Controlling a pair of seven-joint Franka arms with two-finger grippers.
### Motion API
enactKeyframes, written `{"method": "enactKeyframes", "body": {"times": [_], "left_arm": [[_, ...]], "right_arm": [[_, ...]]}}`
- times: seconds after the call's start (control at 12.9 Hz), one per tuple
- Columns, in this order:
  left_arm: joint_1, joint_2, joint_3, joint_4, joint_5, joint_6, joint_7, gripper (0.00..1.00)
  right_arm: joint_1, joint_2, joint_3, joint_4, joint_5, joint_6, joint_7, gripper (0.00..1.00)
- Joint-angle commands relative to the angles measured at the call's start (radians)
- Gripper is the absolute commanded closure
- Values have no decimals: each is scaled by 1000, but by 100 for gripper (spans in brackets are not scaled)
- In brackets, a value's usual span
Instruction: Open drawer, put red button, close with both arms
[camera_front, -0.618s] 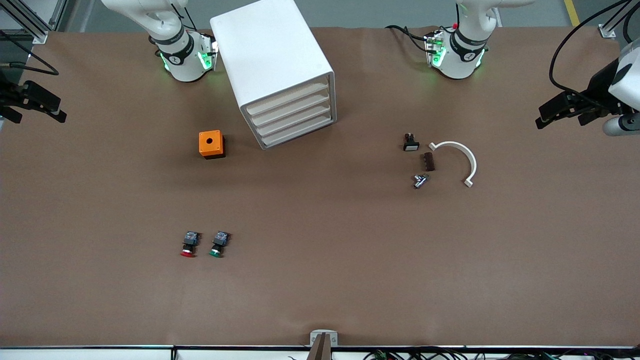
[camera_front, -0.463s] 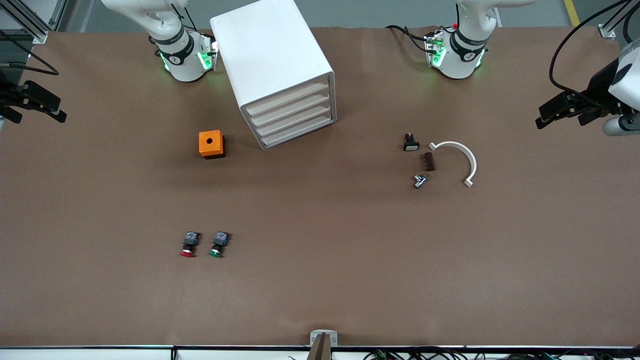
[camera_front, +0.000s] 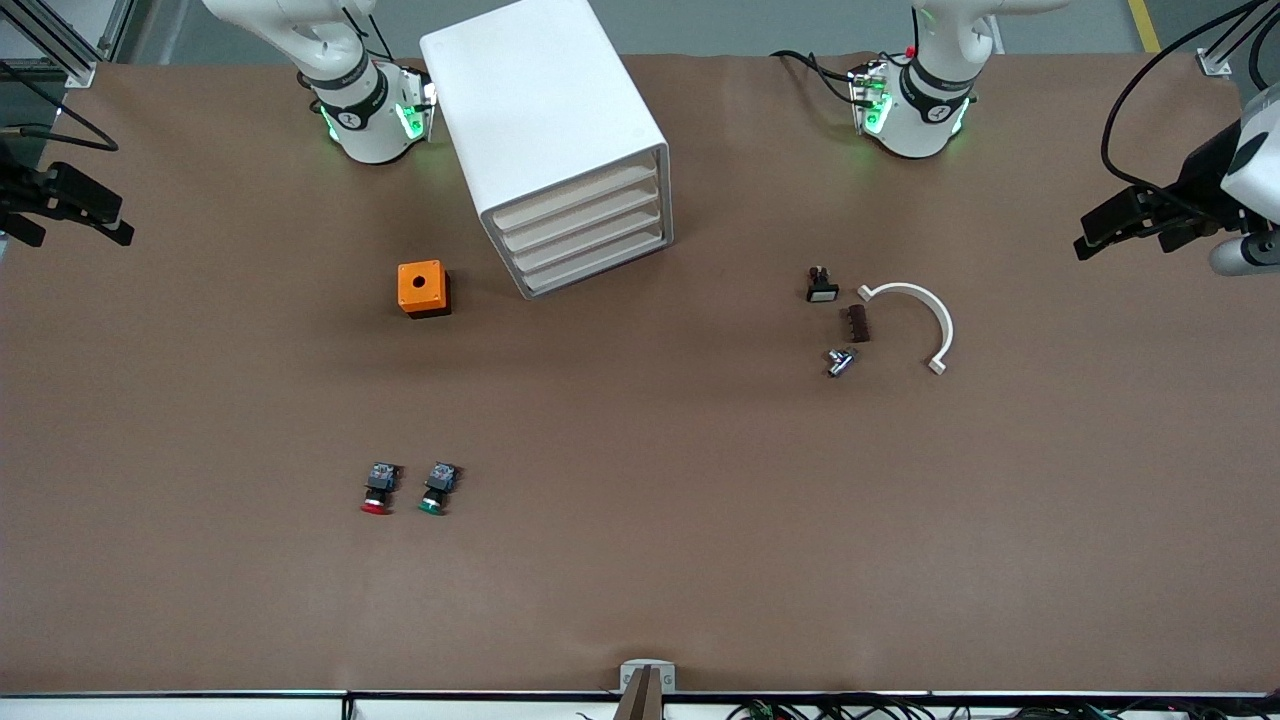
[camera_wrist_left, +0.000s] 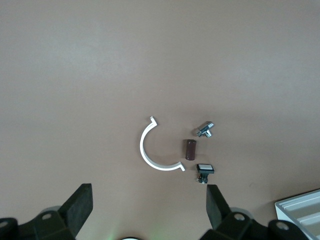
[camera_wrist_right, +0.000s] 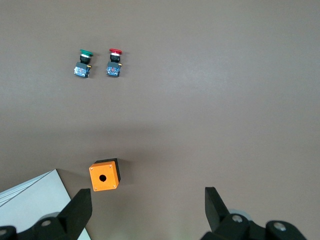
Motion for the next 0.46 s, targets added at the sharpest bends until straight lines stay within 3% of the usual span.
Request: {"method": "enactKeyframes", "body": {"times": [0.0, 0.39], "left_arm": [[58, 14, -6, 9, 11, -26, 17, 0], [73, 190, -6, 16, 22, -25, 1, 0]], "right_arm": [[-7, -31, 3, -41, 2, 4, 10, 0], [-6, -31, 3, -40, 2, 4, 4, 0]]}}
